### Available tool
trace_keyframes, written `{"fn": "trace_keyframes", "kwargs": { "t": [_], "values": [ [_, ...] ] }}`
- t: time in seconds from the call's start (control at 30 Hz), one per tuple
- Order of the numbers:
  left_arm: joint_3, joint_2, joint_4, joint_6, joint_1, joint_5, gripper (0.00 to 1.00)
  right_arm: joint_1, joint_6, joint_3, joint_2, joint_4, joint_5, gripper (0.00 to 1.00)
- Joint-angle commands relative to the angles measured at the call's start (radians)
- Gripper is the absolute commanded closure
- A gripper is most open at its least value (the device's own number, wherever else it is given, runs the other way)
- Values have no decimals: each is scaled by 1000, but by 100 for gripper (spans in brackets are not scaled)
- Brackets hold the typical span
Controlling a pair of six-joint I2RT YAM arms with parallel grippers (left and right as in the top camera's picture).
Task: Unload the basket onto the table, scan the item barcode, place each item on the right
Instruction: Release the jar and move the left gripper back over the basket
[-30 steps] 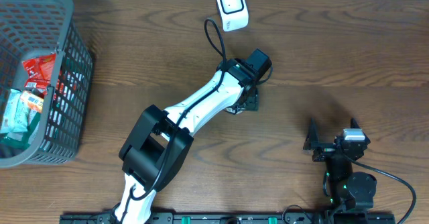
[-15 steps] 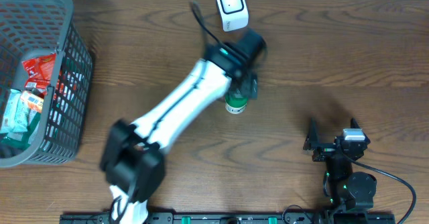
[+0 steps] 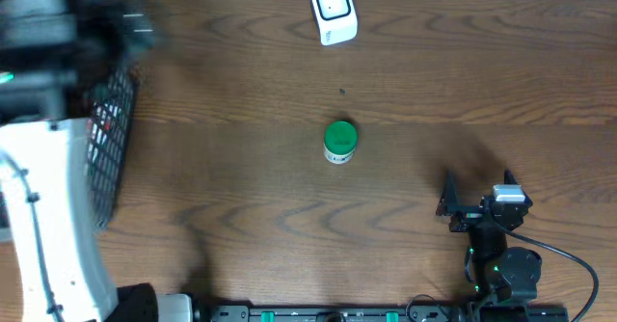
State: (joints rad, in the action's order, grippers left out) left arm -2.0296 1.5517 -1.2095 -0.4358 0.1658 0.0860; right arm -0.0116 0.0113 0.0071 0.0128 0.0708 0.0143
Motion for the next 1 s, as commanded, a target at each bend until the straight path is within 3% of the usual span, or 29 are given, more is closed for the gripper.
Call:
{"fn": "trace_keyframes", "kwargs": {
  "t": [0.0, 0.17, 0.33, 0.97],
  "values": [
    [0, 9, -18, 20, 182, 13, 9, -1, 10, -2, -2, 4, -5, 1],
    [46, 48, -21, 20, 353, 12, 5, -1, 10, -2, -2, 4, -5, 1],
    [87, 120, -19, 20, 435, 12, 5, -1, 10, -2, -2, 4, -5, 1],
    [92, 482, 11, 25, 453, 13, 11, -1, 10, -2, -2, 4, -5, 1]
  ]
}}
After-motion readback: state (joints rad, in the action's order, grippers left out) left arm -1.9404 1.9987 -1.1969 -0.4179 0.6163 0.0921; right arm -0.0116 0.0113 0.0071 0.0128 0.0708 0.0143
